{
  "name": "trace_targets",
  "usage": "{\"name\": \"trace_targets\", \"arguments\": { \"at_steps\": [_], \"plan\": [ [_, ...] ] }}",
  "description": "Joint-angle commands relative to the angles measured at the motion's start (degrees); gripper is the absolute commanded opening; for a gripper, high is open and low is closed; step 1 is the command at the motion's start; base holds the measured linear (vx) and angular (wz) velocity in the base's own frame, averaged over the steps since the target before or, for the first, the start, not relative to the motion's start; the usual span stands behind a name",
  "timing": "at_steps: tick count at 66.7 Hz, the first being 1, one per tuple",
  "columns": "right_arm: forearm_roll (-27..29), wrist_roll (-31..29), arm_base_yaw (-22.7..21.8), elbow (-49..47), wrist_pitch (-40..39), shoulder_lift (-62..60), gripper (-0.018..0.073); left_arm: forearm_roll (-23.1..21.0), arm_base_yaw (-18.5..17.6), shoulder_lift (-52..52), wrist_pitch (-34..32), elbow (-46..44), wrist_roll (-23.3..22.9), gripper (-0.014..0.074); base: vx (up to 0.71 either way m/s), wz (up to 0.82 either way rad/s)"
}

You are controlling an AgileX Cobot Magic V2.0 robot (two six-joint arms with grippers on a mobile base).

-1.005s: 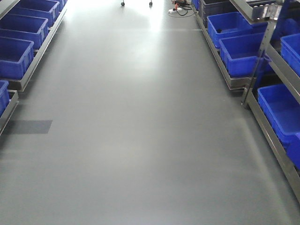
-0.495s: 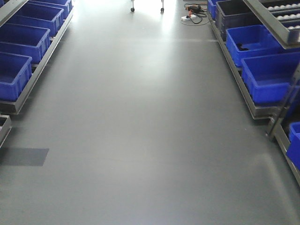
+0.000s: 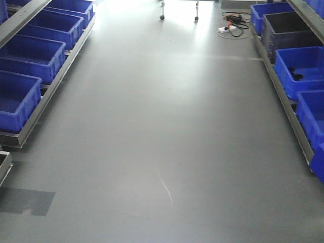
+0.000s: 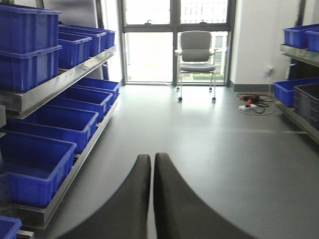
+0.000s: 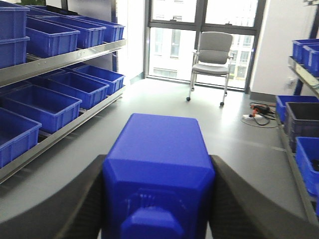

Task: Pour parts from conveyor to right shelf
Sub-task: 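Turn and drive down the aisle between the blue-bin shelves, then turn toward the shelf and stop facing an empty blue bin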

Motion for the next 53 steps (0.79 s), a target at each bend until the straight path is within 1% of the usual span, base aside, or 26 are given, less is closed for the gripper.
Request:
{"name": "trace_targets", "arguments": {
  "at_steps": [1,11,19,53],
  "plan": [
    [0.36,-0.37,-0.39,-1.43,-4.44,0.83,-0.0008,-0.35,0.12,-0.29,-4.11,-1.50,-0.42,-0.0006,0.47,0.25],
    [0.36,-0.37,-0.39,-1.43,-4.44,0.83,-0.0008,-0.35,0.12,-0.29,-4.11,-1.50,-0.42,-0.0006,0.44,0.37],
    [0.36,-0.37,-0.39,-1.43,-4.44,0.83,-0.0008,-0.35,0.12,-0.29,-4.11,-1.50,-0.42,-0.0006,0.40,0.62],
    [0.36,-0.37,-0.39,-1.43,-4.44,0.83,-0.0008,-0.35,0.12,-0.29,-4.11,-1.50,-0.42,-0.0006,0.29,0.88]
  ]
}}
